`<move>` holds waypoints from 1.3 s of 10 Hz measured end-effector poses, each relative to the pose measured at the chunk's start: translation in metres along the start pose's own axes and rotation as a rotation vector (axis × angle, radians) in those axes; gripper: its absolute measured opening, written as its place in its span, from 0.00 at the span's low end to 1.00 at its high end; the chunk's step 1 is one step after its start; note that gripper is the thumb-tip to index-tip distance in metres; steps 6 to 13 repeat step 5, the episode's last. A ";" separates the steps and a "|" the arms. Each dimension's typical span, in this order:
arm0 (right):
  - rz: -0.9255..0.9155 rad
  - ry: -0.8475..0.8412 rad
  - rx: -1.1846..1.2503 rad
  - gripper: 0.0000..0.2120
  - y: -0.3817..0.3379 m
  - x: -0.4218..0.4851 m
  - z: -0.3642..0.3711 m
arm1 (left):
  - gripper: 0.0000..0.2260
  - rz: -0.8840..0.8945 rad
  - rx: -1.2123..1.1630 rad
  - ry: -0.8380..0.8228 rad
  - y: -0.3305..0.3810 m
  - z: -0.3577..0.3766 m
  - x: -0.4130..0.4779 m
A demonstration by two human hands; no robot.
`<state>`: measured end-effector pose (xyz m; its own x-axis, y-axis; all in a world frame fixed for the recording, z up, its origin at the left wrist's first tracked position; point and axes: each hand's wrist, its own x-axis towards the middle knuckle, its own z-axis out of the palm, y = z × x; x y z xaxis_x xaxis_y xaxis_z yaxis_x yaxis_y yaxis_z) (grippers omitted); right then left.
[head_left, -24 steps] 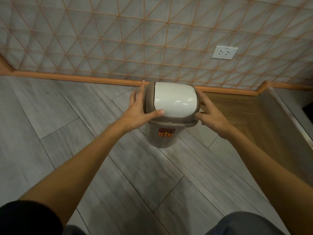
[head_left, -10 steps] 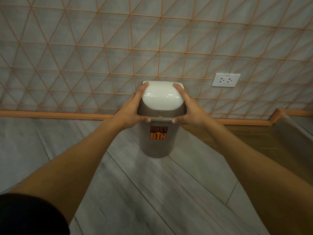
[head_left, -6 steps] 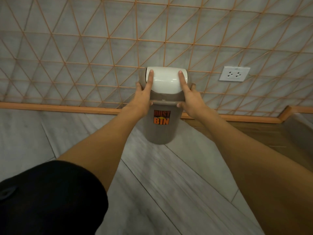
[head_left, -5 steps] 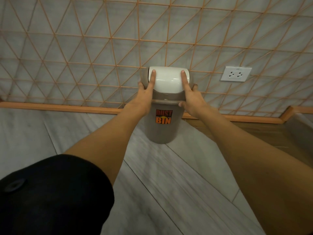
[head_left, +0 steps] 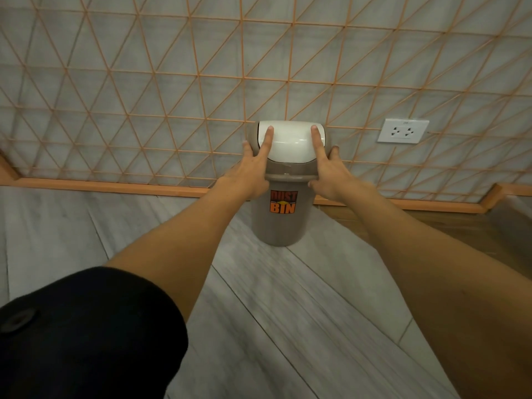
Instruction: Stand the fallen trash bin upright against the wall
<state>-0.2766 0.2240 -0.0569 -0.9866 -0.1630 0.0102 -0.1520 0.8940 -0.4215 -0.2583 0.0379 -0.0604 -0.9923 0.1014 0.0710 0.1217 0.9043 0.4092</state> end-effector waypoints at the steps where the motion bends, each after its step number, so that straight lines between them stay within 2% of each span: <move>1: 0.014 0.029 -0.109 0.49 -0.002 -0.003 -0.009 | 0.45 0.021 0.089 0.051 0.000 -0.010 -0.005; 2: -0.040 0.068 -0.191 0.37 -0.009 -0.005 -0.023 | 0.39 0.046 0.119 0.128 0.003 -0.028 -0.011; 3: -0.080 0.100 -0.232 0.30 -0.022 -0.009 -0.041 | 0.33 0.042 0.130 0.200 0.010 -0.053 -0.019; 4: -0.080 0.075 -0.299 0.28 -0.044 -0.031 -0.069 | 0.27 0.045 0.136 0.176 0.030 -0.084 -0.041; 5: -0.062 0.045 -0.324 0.29 -0.069 -0.047 -0.107 | 0.28 0.012 0.163 0.117 0.050 -0.122 -0.054; 13: -0.062 0.045 -0.324 0.29 -0.069 -0.047 -0.107 | 0.28 0.012 0.163 0.117 0.050 -0.122 -0.054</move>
